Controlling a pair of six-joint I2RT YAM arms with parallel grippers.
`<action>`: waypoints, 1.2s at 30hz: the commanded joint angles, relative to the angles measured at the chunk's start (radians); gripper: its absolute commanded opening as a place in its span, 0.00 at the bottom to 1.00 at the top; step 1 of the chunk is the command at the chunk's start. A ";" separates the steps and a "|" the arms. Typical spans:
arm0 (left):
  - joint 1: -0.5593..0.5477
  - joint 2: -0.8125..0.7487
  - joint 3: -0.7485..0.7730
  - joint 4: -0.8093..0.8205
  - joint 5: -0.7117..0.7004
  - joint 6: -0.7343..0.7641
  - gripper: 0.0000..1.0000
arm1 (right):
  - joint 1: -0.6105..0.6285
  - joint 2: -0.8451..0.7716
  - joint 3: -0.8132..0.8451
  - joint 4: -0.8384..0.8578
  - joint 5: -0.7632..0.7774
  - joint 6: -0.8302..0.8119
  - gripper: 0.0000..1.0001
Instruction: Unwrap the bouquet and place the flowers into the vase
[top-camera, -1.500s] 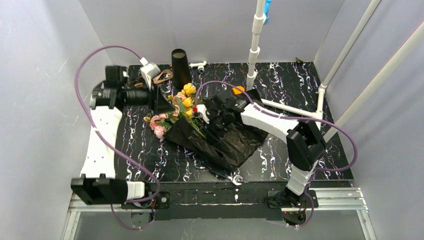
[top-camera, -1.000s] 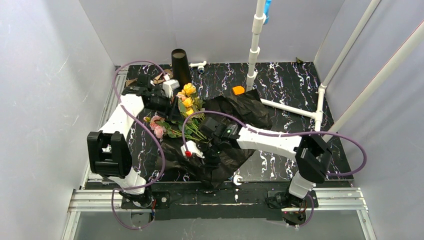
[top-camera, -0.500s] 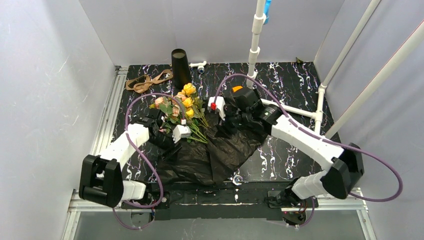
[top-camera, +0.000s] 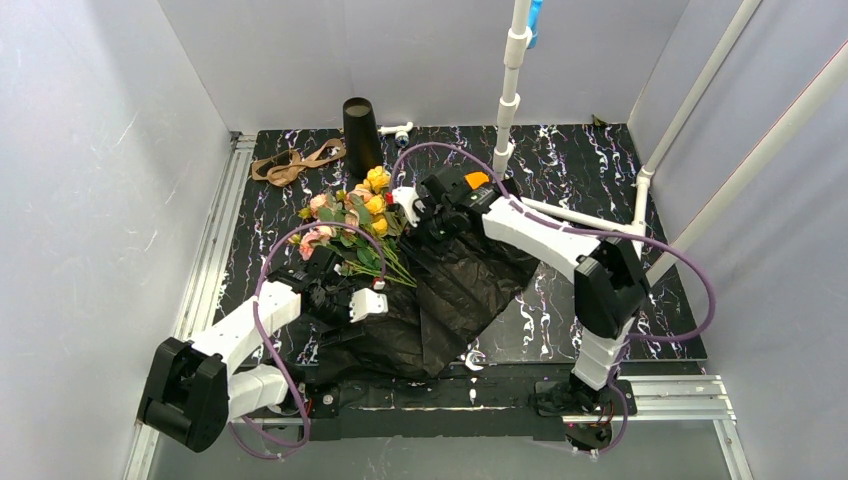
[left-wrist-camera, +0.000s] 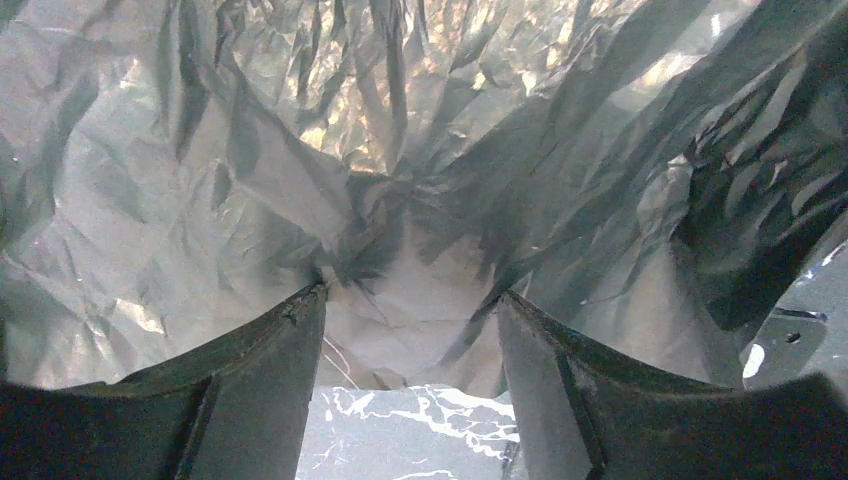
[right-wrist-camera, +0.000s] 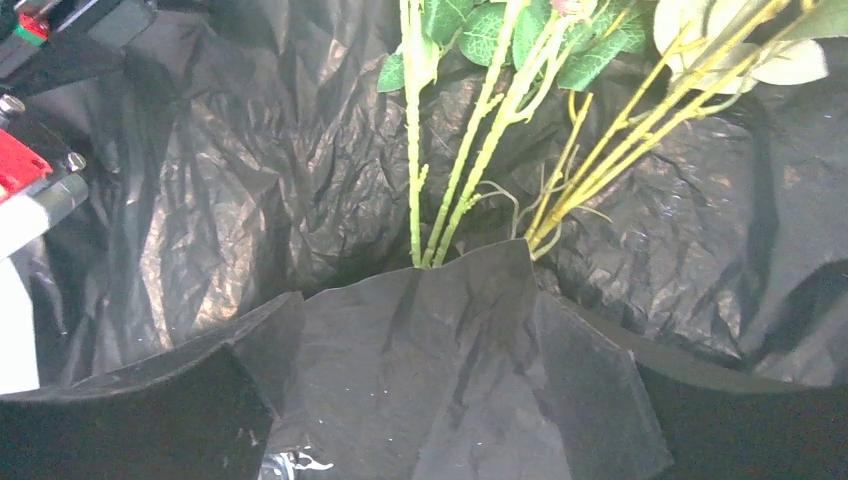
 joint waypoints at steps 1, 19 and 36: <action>-0.011 -0.041 -0.029 0.024 -0.029 0.022 0.63 | -0.002 0.070 0.116 -0.087 -0.103 0.050 0.97; -0.016 -0.050 -0.015 0.045 -0.009 0.051 0.63 | -0.037 0.206 0.311 -0.553 -0.062 -0.174 0.41; -0.017 -0.094 -0.018 0.033 0.029 0.084 0.71 | -0.125 0.298 0.569 -0.647 -0.180 -0.292 0.98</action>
